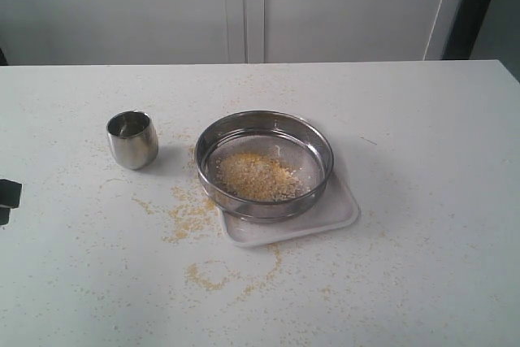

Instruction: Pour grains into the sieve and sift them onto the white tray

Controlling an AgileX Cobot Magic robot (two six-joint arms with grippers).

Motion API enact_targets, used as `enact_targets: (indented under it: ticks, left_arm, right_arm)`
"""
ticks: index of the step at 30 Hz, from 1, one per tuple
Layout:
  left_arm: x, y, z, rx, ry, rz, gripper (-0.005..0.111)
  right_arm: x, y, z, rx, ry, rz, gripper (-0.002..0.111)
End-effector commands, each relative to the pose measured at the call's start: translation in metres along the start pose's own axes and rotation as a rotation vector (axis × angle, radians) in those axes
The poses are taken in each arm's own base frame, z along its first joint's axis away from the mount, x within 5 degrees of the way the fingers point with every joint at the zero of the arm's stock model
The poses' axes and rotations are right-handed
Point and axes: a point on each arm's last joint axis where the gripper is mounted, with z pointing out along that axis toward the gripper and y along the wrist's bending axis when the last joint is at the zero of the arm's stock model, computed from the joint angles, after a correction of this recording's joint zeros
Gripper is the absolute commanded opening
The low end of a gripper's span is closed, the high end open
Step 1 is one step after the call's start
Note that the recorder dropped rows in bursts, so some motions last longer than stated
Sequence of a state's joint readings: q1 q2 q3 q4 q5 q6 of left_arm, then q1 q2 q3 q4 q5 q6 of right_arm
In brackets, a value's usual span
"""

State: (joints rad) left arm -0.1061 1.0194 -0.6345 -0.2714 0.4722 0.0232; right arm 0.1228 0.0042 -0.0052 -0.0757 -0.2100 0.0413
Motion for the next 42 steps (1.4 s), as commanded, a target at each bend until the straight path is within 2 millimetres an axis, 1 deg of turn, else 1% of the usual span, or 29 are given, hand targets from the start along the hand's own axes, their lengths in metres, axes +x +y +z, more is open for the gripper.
enact_targets:
  ticks: [1,5,9,13,19,26,33,42]
  left_arm:
    - [0.003,0.0,0.0,0.006,0.008,-0.004,0.0]
    - [0.003,0.0,0.0,0.006,0.008,-0.004,0.0]
    - [0.003,0.0,0.0,0.006,0.008,-0.004,0.0]
    - [0.003,0.0,0.0,0.006,0.008,-0.004,0.0]
    - [0.003,0.0,0.0,0.006,0.008,-0.004,0.0]
    - [0.003,0.0,0.0,0.006,0.008,-0.004,0.0]
    - [0.003,0.0,0.0,0.006,0.008,-0.004,0.0]
    - [0.003,0.0,0.0,0.006,0.008,-0.004,0.0]
  right_arm:
    - [-0.007,-0.001,0.001,0.004,0.026,-0.023,0.0]
    - [-0.019,-0.001,0.013,0.002,0.059,-0.023,0.0]
    - [-0.031,-0.002,0.033,0.0,0.122,-0.022,0.0]
    - [-0.036,-0.003,0.057,-0.004,0.198,-0.021,0.0]
    - [-0.033,-0.003,0.09,-0.008,0.311,-0.013,0.0]
    - [-0.036,-0.004,0.125,-0.006,0.428,-0.01,0.0]
    - [-0.033,-0.006,0.16,-0.003,0.559,-0.011,0.0]
    - [-0.019,-0.007,0.204,0.0,0.709,-0.008,0.0]
